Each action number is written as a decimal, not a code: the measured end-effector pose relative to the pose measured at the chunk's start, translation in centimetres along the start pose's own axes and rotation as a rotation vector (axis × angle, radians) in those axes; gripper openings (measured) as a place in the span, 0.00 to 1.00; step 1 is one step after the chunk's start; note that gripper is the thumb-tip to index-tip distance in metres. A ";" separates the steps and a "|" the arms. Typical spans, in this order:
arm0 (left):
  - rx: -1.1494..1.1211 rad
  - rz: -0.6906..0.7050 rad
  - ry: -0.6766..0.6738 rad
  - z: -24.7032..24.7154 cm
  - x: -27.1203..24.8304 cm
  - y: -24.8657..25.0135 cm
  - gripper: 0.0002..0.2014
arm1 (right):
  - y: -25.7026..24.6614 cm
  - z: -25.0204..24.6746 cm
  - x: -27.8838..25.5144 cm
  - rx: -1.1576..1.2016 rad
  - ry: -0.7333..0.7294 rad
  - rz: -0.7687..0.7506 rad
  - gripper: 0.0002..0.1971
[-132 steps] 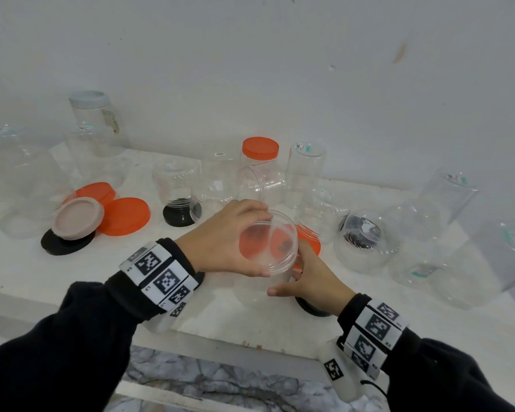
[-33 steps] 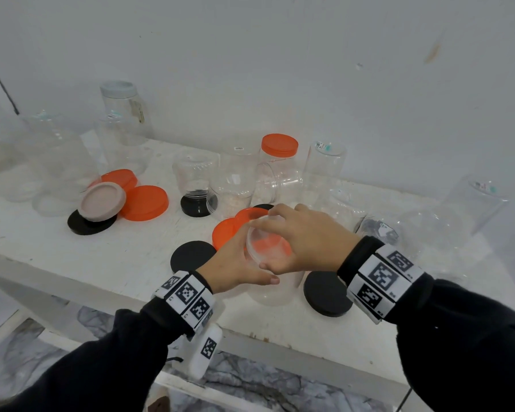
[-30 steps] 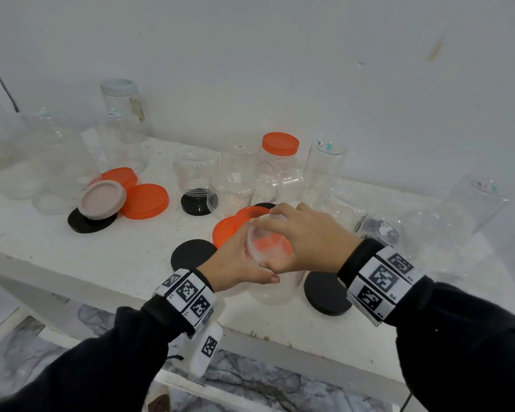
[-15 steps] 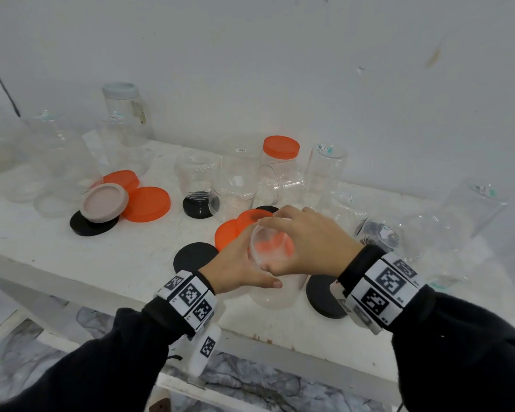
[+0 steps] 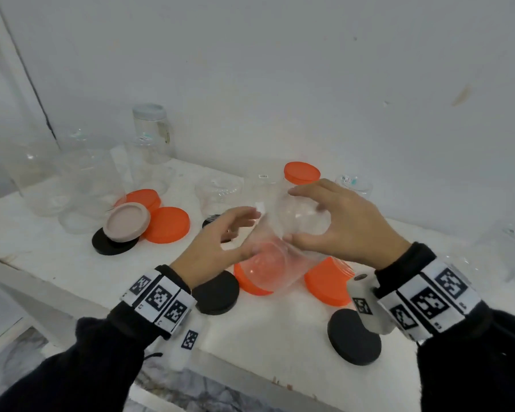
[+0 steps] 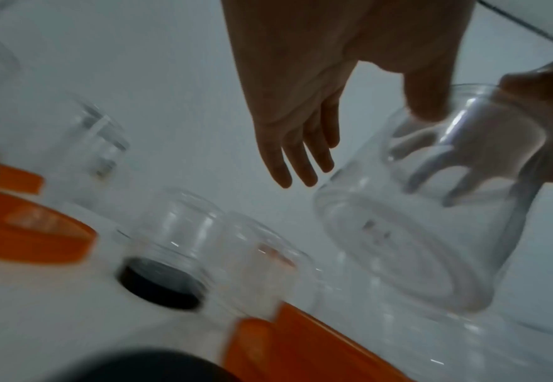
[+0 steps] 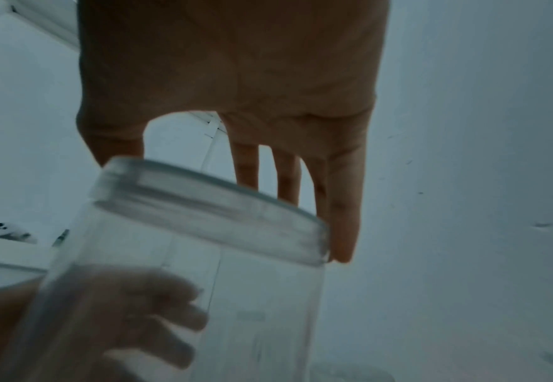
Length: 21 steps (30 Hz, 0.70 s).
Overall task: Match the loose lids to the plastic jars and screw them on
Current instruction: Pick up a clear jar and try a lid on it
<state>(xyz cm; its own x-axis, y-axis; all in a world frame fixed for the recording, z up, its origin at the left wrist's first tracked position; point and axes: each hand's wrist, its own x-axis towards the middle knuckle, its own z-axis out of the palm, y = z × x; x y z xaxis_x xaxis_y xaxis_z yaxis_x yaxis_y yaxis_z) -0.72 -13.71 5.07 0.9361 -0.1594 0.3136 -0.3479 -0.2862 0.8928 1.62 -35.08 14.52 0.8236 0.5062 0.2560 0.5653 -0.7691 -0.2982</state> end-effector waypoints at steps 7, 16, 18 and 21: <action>0.385 0.015 0.348 -8.5 2.3 -3.1 0.15 | 0.6 -0.1 5.1 0.239 0.320 0.005 0.36; 0.930 0.005 0.553 -21.4 5.8 -6.9 0.21 | -0.8 1.9 13.8 0.282 0.401 0.067 0.31; 1.010 -0.017 0.562 -23.4 6.2 -7.9 0.19 | -1.2 2.7 16.0 0.287 0.395 0.079 0.31; 1.040 -0.024 0.574 -25.7 6.5 -9.3 0.20 | -1.8 3.9 19.3 0.282 0.364 0.074 0.31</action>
<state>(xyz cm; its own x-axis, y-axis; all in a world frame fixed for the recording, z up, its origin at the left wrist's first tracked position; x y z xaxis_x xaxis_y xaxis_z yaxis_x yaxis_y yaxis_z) 9.96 12.16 7.14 0.7375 0.2267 0.6361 0.0420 -0.9556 0.2918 16.71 -22.40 16.36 0.8209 0.2451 0.5158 0.5377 -0.6359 -0.5536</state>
